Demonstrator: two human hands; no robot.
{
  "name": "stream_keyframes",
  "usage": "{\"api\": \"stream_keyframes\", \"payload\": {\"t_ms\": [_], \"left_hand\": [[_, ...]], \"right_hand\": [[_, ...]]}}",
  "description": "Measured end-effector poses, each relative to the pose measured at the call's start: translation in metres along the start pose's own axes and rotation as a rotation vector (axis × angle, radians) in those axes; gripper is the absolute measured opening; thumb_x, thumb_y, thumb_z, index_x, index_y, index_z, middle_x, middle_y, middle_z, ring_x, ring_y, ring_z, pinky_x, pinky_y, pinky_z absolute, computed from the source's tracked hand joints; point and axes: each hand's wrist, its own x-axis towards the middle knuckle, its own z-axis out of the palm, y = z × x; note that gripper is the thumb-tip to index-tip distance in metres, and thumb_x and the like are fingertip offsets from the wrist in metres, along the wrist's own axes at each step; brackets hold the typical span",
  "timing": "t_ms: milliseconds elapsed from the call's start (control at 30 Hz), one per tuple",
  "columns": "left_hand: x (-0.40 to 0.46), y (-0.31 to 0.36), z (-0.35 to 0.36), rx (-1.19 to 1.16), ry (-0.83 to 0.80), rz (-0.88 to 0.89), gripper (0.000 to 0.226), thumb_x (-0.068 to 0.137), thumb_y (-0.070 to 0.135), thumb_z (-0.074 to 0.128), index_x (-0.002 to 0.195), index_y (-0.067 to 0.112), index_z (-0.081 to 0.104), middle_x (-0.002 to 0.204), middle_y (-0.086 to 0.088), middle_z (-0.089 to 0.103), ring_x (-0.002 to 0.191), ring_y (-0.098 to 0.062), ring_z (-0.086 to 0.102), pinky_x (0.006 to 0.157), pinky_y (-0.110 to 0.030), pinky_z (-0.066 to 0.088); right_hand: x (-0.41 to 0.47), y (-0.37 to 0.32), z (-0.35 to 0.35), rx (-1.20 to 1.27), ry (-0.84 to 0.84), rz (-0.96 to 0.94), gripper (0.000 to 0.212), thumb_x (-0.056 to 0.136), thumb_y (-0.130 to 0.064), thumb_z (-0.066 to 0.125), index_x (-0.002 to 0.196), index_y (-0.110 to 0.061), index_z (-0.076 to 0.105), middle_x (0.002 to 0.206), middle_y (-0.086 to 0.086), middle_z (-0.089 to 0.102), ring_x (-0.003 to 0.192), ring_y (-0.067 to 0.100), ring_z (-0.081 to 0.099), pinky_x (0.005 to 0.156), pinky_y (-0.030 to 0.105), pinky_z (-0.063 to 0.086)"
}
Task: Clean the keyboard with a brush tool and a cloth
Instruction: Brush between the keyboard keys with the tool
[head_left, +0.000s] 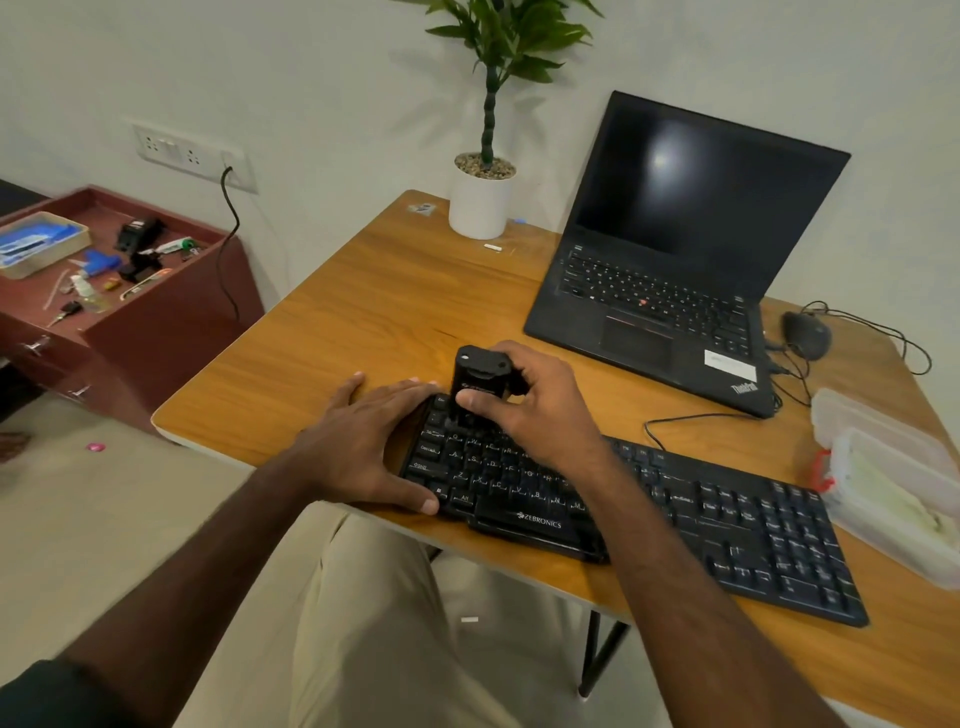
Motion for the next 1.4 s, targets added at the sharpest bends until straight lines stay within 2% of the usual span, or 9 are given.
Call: {"api": "stream_keyframes", "payload": {"t_ms": [167,267,433,600,767,900,1133,1300,1400], "left_hand": [[0.001,-0.002,0.001,0.004,-0.005,-0.001,0.132,0.049,0.101,0.051,0.157,0.040,0.007,0.164,0.007,0.021,0.144,0.006,0.005,0.122,-0.044,-0.014],[0.002,-0.001,0.001,0.007,-0.007,0.001,0.132,0.049,0.102,0.050,0.157,0.038,0.007,0.164,0.007,0.021,0.144,0.006,0.005,0.122,-0.046,-0.013],[0.003,-0.004,0.003,0.023,-0.013,-0.015,0.133,0.051,0.102,0.051,0.158,0.032,0.011,0.164,0.007,0.023,0.150,-0.003,0.013,0.123,-0.050,-0.010],[0.001,-0.001,0.001,0.009,-0.015,-0.007,0.132,0.049,0.102,0.049,0.156,0.038,0.005,0.164,0.008,0.021,0.150,-0.001,0.008,0.122,-0.048,-0.012],[0.002,-0.001,0.001,0.010,-0.027,-0.016,0.133,0.047,0.102,0.048,0.156,0.040,0.004,0.165,0.007,0.018,0.149,-0.002,0.008,0.122,-0.045,-0.014],[0.003,-0.002,0.001,0.004,-0.023,-0.007,0.132,0.048,0.103,0.048,0.156,0.041,0.003,0.165,0.007,0.019,0.145,0.004,0.005,0.121,-0.042,-0.016],[0.002,-0.001,0.001,0.003,-0.021,-0.009,0.131,0.050,0.101,0.051,0.156,0.041,0.004,0.164,0.009,0.020,0.144,0.007,0.004,0.121,-0.042,-0.016],[0.002,-0.001,0.001,0.008,-0.028,-0.012,0.132,0.048,0.102,0.049,0.156,0.041,0.003,0.165,0.008,0.018,0.147,0.003,0.005,0.122,-0.044,-0.014],[0.003,0.000,0.000,0.008,-0.032,-0.011,0.132,0.048,0.102,0.048,0.156,0.041,0.003,0.165,0.009,0.017,0.144,0.006,0.003,0.122,-0.043,-0.015]], "right_hand": [[0.000,0.002,-0.034,-0.051,-0.036,0.039,0.020,0.081,-0.020,0.083,0.095,-0.018,0.069,0.083,-0.010,0.067,0.074,-0.001,0.060,0.067,0.013,0.044],[0.009,-0.006,-0.019,-0.003,0.037,0.011,0.021,0.081,-0.023,0.082,0.095,-0.018,0.068,0.085,-0.006,0.068,0.078,0.011,0.064,0.068,0.023,0.051],[0.017,-0.009,0.015,-0.016,-0.021,-0.022,0.021,0.082,-0.024,0.081,0.097,-0.019,0.067,0.087,-0.003,0.069,0.081,0.016,0.064,0.068,0.030,0.054],[0.009,-0.002,-0.015,-0.069,-0.097,0.042,0.019,0.082,-0.025,0.082,0.093,-0.025,0.066,0.085,-0.011,0.066,0.074,0.000,0.059,0.066,0.013,0.043],[0.000,0.005,-0.061,-0.130,-0.159,0.090,0.024,0.081,-0.026,0.083,0.100,-0.019,0.070,0.094,-0.003,0.073,0.089,0.015,0.069,0.077,0.034,0.055],[0.001,0.002,-0.054,-0.004,-0.027,0.044,0.023,0.081,-0.023,0.082,0.097,-0.016,0.068,0.089,-0.006,0.070,0.083,0.008,0.066,0.073,0.024,0.050],[-0.008,0.009,-0.036,-0.006,-0.033,0.059,0.022,0.081,-0.020,0.082,0.098,-0.014,0.069,0.089,-0.004,0.069,0.079,0.004,0.061,0.070,0.018,0.049],[-0.020,0.018,-0.078,-0.045,-0.069,0.095,0.020,0.081,-0.019,0.082,0.094,-0.023,0.069,0.089,-0.006,0.072,0.085,0.013,0.068,0.075,0.029,0.053],[-0.026,0.023,-0.086,0.021,0.000,0.072,0.019,0.081,-0.016,0.082,0.095,-0.017,0.069,0.088,0.004,0.071,0.085,0.027,0.067,0.073,0.031,0.054]]}}
